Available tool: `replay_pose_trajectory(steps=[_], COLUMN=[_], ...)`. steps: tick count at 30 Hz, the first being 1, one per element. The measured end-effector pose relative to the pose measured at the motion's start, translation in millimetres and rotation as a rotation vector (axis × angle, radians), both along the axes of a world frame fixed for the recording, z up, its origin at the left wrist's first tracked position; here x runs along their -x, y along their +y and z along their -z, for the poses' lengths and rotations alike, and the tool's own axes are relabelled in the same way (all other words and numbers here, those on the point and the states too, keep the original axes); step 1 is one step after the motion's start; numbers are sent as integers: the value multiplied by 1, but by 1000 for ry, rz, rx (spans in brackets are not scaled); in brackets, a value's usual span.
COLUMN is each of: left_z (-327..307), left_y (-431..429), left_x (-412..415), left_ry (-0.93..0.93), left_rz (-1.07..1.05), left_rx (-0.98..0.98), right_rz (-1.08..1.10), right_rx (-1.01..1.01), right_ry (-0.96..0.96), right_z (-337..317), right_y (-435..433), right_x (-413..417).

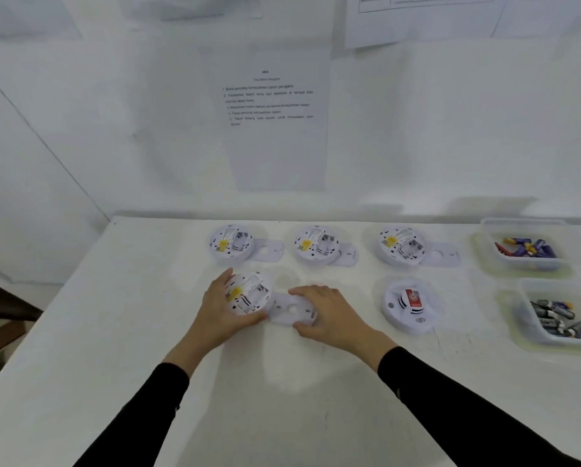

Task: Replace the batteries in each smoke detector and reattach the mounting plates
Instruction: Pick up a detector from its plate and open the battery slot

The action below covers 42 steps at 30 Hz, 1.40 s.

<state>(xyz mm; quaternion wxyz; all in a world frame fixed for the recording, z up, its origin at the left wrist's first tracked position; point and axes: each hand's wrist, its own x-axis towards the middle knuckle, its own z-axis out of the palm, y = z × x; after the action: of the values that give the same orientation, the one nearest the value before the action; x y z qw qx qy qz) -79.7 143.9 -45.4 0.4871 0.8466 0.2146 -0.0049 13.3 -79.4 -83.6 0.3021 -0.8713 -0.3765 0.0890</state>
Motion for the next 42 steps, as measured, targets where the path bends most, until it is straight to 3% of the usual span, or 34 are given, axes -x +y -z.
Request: replay_pose_trajectory(steps=[5,7,13,19,25,29,31,34,36,38,42], left_z=[-15,-20,-34,-40,-41,-47,-51,-60,-65,-66,-62], left_y=[-22,-41,-131,-225,-293,-315,-323,-336,-346,-355,-372], left_x=[-13,-24,-63,-96,-115,-122,-126,-130,-133,-134,-138], left_ry=[-14,-40,-99,-161,-274,-356,-399,-450,-458,-457,-444], left_rz=[4,56,219,365,468,465,466,469,496,536,548], left_rx=[294,320,241,110,-12,-14,20,50,46,41,107], right_rz=[29,42,179,283,231,184,297,658,687,602,562], right_rx=[-147,-184,-172,-69,-16,-94,-330,-807,-959,-988,-945], right_ry=[-48,-79,-163,-118,-64,109,287,584,798,889,886], right_z=[-15,-23,-33,-20,-5,-11,-34,-72,-92,-104,-108], right_y=[-39,-63,-166,-260,-302,-310,-307,-315,-327,-338,-347], right_x=[18,23,29,32,26,28,28,5,-22,-44,-69])
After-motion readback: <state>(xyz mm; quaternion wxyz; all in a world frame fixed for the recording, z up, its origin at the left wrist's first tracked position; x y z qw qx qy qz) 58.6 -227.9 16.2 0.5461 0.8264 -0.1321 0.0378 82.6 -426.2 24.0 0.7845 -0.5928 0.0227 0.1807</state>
